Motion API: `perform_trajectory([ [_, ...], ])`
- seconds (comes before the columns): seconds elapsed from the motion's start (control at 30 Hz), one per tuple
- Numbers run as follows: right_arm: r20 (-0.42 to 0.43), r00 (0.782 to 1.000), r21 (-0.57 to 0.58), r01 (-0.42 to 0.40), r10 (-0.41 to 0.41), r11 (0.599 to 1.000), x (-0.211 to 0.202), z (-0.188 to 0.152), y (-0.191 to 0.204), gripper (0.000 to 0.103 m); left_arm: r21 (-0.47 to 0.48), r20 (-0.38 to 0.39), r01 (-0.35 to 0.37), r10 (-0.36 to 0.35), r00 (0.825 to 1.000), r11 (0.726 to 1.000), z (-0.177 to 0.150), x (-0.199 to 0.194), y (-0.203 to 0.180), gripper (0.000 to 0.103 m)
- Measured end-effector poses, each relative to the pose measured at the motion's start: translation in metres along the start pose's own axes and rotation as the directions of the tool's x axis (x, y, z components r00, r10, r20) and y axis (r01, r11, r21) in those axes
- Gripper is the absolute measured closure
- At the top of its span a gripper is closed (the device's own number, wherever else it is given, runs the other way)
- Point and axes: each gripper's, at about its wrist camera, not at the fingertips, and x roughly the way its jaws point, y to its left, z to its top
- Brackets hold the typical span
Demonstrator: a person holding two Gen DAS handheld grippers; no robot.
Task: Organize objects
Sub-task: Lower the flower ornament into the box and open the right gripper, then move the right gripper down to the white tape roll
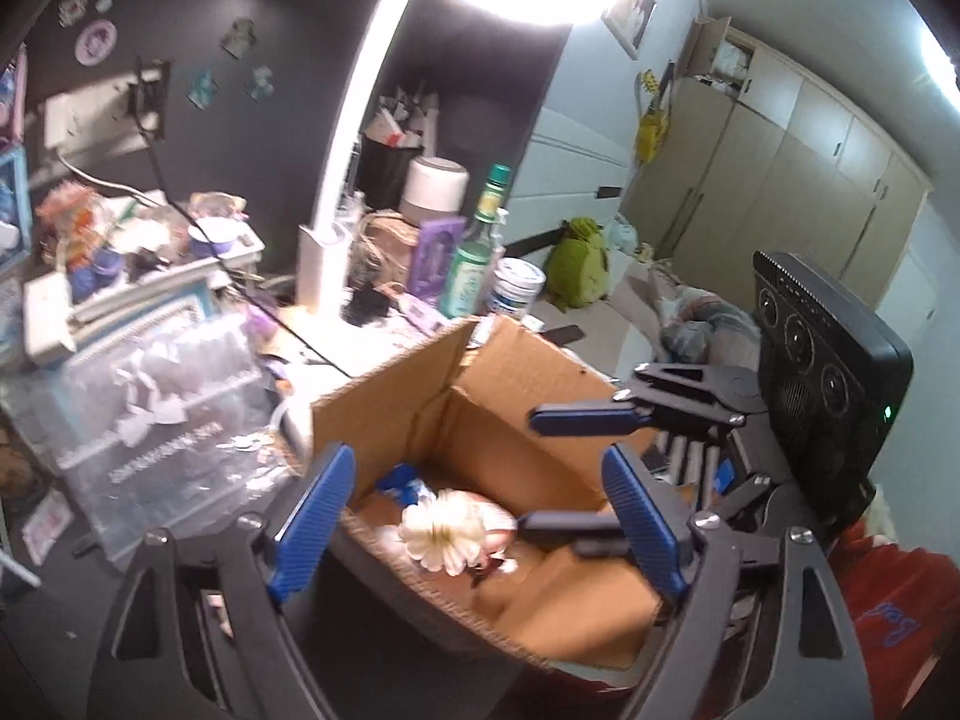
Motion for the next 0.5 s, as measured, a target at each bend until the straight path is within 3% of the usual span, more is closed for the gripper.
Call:
perform_trajectory([
  [0.07,-0.004,1.000,0.021,0.022,-0.022,1.000,-0.002,-0.001,-0.006,0.050,-0.006,0.015,-0.040,0.040,0.999,0.999,-0.001,-0.007,0.003,0.009],
  [0.13,-0.002,0.999,0.034,0.034,-0.034,0.999,-0.005,-0.001,-0.010,0.040,-0.014,0.031,-0.069,0.069,0.997,0.998,-0.003,-0.017,0.009,0.006],
  [0.4,0.000,0.991,0.029,0.133,-0.133,0.991,-0.010,0.003,-0.004,0.023,-0.033,0.075,-0.174,0.176,0.982,0.984,-0.020,-0.053,0.024,0.004],
  [0.5,0.004,0.987,0.004,0.159,-0.159,0.987,-0.009,0.005,0.005,0.017,-0.045,0.088,-0.179,0.183,0.979,0.983,-0.029,-0.064,0.030,0.004],
])
